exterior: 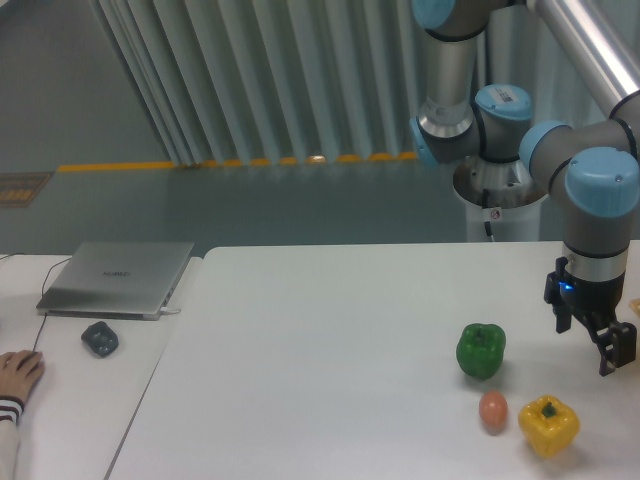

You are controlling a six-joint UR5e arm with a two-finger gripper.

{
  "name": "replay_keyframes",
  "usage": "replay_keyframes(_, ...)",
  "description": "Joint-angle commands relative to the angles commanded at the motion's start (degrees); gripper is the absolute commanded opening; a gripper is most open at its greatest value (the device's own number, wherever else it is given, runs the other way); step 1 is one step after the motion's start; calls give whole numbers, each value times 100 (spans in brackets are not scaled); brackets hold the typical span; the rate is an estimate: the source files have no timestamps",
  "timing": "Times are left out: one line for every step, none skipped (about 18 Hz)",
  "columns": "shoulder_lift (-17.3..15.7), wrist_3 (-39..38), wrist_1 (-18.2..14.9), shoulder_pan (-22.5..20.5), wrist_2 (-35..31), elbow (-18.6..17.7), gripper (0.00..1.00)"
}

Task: Place the yellow pepper in a basket

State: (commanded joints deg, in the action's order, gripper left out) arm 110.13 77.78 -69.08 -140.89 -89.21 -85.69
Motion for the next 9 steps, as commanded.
replay_keyframes(0,0,0,0,9,-9,100)
replay_keyframes(0,9,9,0,17,-9,100)
replay_keyframes(0,0,9,-9,35,-9,100)
replay_keyframes(-9,0,9,-9,35,-9,100)
replay_keyframes(0,-17,17,0,53,-9,100)
replay_keyframes(0,-35,35,0,70,-9,100)
replay_keyframes(0,-96,44,0,131,-18,100)
replay_keyframes(0,-314,61,-17,323,-9,100)
replay_keyframes(-9,-508,70,-35,482,-9,100)
